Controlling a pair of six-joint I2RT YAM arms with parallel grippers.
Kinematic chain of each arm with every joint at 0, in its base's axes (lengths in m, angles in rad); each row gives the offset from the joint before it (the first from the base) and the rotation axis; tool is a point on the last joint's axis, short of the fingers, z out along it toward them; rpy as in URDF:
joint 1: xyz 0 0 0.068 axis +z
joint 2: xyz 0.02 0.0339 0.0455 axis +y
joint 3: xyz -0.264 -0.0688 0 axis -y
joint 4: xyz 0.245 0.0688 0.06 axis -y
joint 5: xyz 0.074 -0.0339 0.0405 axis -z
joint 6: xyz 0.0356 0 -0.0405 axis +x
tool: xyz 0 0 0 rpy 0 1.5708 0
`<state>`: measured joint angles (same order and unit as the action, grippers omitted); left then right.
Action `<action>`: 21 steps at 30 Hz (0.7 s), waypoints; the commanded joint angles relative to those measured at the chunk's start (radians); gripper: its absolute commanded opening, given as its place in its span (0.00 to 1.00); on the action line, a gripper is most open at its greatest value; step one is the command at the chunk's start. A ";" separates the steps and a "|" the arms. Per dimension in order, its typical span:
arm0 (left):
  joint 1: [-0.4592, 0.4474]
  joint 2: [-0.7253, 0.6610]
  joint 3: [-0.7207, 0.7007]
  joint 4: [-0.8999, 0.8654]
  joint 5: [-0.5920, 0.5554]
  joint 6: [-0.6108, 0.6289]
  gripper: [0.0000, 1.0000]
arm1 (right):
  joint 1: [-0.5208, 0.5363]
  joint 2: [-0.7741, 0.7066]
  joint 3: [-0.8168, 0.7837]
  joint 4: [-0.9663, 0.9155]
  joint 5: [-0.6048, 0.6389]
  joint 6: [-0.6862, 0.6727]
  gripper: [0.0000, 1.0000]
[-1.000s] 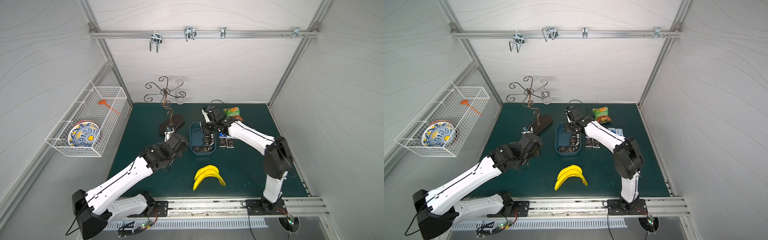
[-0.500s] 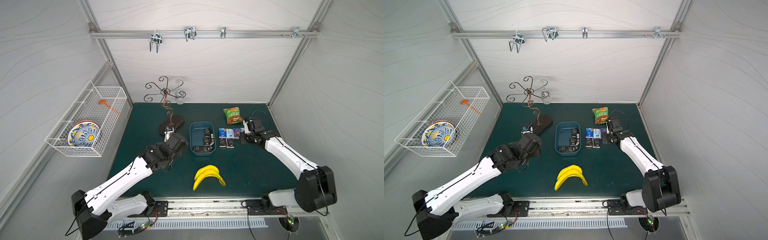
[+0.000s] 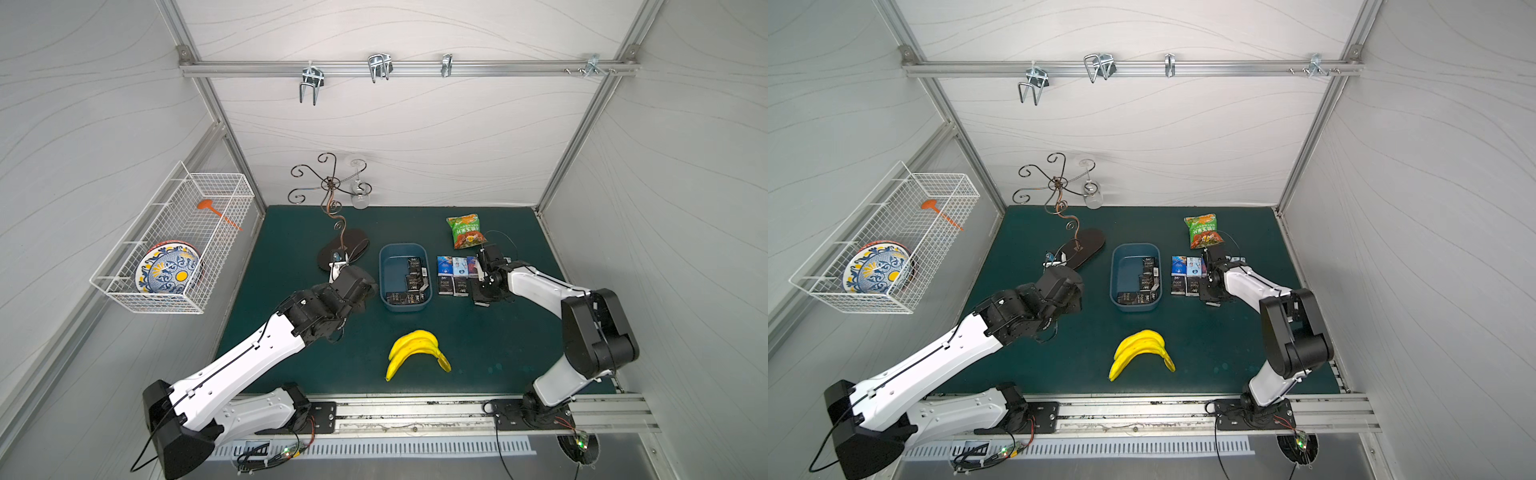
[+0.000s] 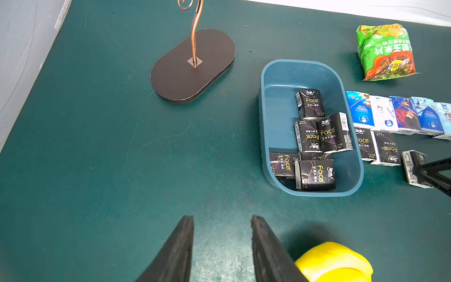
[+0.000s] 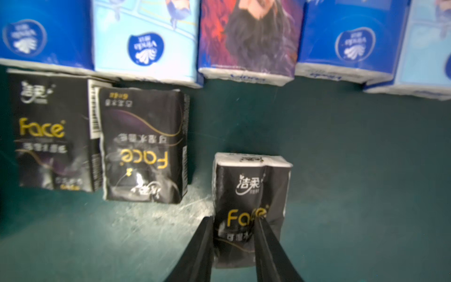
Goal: Take the pocket tissues out of the storage box
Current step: Place the pocket tissues at the center of the board, then move the pocket tissues to the center of the board.
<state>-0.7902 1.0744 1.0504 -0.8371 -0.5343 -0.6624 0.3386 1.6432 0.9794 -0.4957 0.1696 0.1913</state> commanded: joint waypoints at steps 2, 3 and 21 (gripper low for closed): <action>-0.002 -0.004 0.042 0.030 -0.006 0.007 0.43 | 0.005 0.029 0.047 -0.003 0.005 -0.025 0.41; -0.003 -0.004 0.042 0.030 -0.008 0.006 0.43 | 0.006 0.026 0.050 -0.007 -0.010 -0.023 0.43; -0.001 -0.008 0.037 0.030 -0.004 0.004 0.43 | -0.123 -0.101 -0.013 0.032 -0.177 0.029 0.52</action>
<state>-0.7902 1.0760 1.0504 -0.8371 -0.5343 -0.6624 0.2405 1.5360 0.9966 -0.4690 0.0349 0.2104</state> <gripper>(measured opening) 0.431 0.521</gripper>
